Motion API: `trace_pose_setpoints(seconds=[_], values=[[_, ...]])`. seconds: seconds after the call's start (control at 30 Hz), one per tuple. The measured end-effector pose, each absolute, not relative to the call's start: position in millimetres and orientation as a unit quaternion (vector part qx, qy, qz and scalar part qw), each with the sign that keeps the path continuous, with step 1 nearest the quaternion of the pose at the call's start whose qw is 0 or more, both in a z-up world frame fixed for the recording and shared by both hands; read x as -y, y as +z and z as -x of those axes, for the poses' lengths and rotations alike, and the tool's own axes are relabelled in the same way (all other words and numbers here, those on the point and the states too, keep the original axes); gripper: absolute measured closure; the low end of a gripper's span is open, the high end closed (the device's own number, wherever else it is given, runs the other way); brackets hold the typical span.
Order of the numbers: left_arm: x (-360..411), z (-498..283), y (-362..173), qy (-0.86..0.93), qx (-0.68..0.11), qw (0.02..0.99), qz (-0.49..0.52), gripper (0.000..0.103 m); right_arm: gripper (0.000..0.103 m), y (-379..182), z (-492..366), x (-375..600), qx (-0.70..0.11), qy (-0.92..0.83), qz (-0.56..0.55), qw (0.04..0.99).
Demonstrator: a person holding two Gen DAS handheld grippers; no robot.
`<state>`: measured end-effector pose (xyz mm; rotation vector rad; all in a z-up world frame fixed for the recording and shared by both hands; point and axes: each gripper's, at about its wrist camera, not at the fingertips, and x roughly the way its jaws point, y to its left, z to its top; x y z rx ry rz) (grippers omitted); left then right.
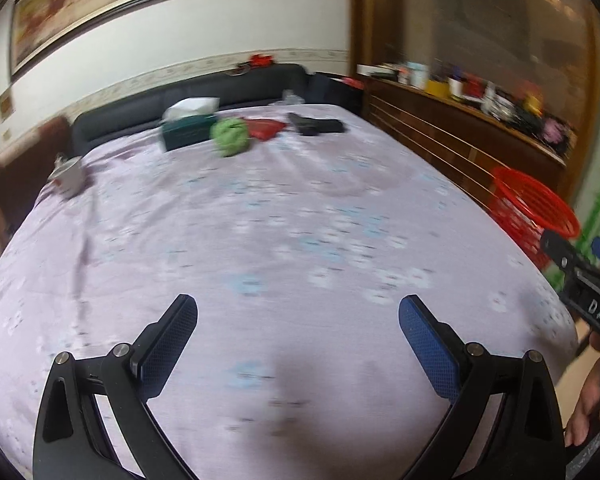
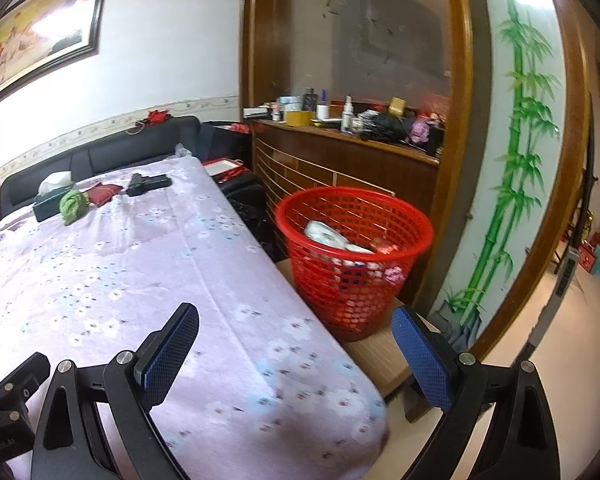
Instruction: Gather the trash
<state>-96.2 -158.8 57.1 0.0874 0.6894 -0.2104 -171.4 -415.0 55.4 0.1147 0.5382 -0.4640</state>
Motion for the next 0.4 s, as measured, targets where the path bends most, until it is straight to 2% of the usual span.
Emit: trace_pose_setpoints(seconds=[0.23, 0.4], values=[[68.1, 73.3, 53.8, -0.007, -0.351, 0.936, 0.008, 0.003, 0.004, 63.5, 129.2, 358.7, -0.274, -0.148, -0.033, 0.95], [26.9, 58.6, 40.5, 0.051, -0.37, 0.928, 0.005, 0.003, 0.004, 60.3, 86.9, 301.4, -0.299, -0.076, -0.017, 0.951]])
